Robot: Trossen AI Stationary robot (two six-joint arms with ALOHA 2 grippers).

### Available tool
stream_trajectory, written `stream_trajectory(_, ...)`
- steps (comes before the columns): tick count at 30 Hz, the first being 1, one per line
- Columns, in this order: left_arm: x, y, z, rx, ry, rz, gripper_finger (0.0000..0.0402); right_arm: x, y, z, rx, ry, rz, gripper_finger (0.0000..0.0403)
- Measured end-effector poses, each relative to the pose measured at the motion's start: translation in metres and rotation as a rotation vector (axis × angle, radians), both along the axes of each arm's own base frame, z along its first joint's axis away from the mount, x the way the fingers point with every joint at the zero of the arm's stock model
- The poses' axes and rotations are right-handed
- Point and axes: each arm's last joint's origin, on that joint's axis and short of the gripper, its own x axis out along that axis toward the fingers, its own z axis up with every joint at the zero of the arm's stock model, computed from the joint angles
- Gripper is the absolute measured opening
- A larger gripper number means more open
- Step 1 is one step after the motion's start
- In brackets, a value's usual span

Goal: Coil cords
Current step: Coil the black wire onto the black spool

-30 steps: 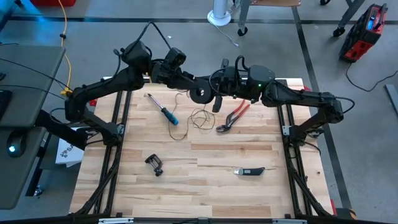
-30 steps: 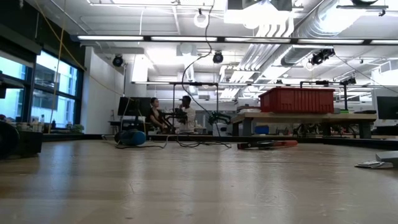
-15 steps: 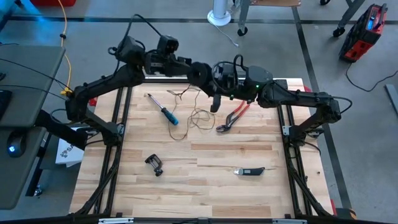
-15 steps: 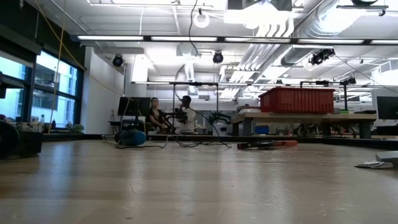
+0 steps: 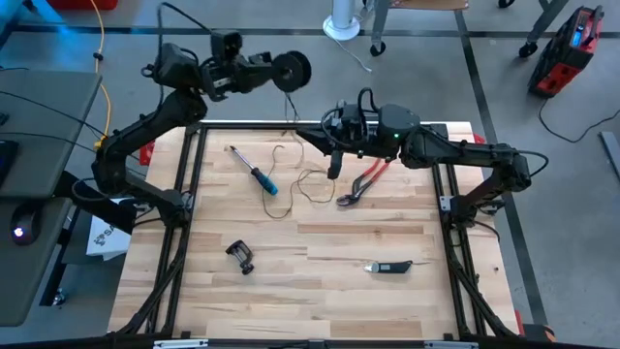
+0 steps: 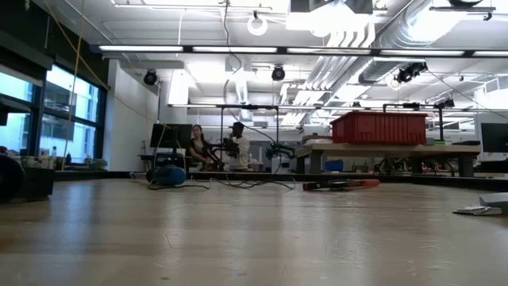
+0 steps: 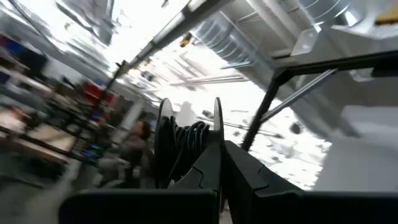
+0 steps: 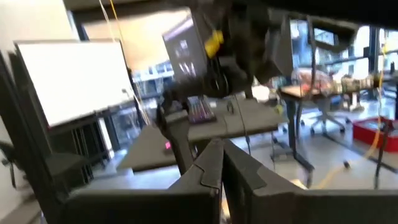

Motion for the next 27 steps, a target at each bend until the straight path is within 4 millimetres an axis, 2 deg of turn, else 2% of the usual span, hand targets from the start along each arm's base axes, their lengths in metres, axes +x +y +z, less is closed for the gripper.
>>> stream_trajectory(3,-0.013,0.002,0.002,0.047,0.035,0.079,0.0,0.001,0.0,-0.006,-0.023,0.062,-0.003,0.0008)
stream_trajectory(6,-0.022,0.003,0.0,0.075,0.1,0.141,0.0,0.001,0.0,-0.011,-0.037,0.114,-0.003,0.0034)
stream_trajectory(9,-0.031,0.001,-0.002,0.112,0.154,0.192,0.0,0.0,0.0,-0.018,-0.064,0.193,-0.008,0.0077)
stream_trajectory(17,-0.048,-0.012,-0.006,0.251,0.257,0.322,0.0,0.0,-0.007,-0.037,-0.149,0.394,-0.148,0.0199)
stream_trajectory(22,-0.051,-0.022,-0.007,0.292,0.282,0.346,0.0,0.017,-0.014,-0.043,-0.21,0.329,-0.156,0.0209)
stream_trajectory(27,-0.042,-0.032,-0.006,0.228,0.264,0.244,0.0,0.029,-0.016,-0.043,-0.315,0.258,-0.177,0.0194)
